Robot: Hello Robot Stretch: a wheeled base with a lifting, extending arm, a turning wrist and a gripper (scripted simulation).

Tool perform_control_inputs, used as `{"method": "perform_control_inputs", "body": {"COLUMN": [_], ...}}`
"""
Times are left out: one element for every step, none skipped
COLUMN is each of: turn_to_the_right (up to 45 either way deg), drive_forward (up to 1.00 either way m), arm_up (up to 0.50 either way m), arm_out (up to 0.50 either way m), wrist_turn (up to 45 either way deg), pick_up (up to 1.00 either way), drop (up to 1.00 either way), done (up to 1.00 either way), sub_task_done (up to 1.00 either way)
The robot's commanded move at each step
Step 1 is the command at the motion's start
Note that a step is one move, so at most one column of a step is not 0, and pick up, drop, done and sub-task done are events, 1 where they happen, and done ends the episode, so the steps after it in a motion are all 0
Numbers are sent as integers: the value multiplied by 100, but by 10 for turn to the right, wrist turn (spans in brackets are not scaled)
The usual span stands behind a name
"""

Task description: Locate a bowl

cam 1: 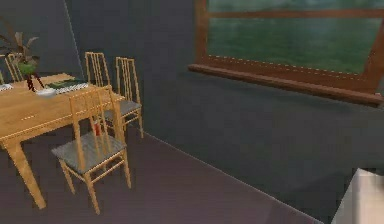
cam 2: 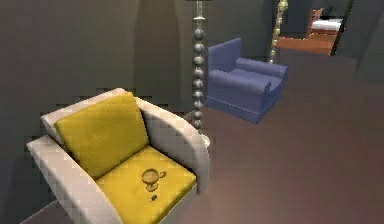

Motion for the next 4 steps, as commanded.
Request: {"method": "perform_control_inputs", "body": {"turn_to_the_right": [0,0,-450,-150], "drive_forward": [10,100,0,0], "arm_up": [0,0,0,0], "arm_out": [0,0,0,0], "wrist_turn": [0,0,0,0], "pick_up": [0,0,0,0], "drop": [0,0,0,0], "done": [0,0,0,0], "sub_task_done": [0,0,0,0]}}
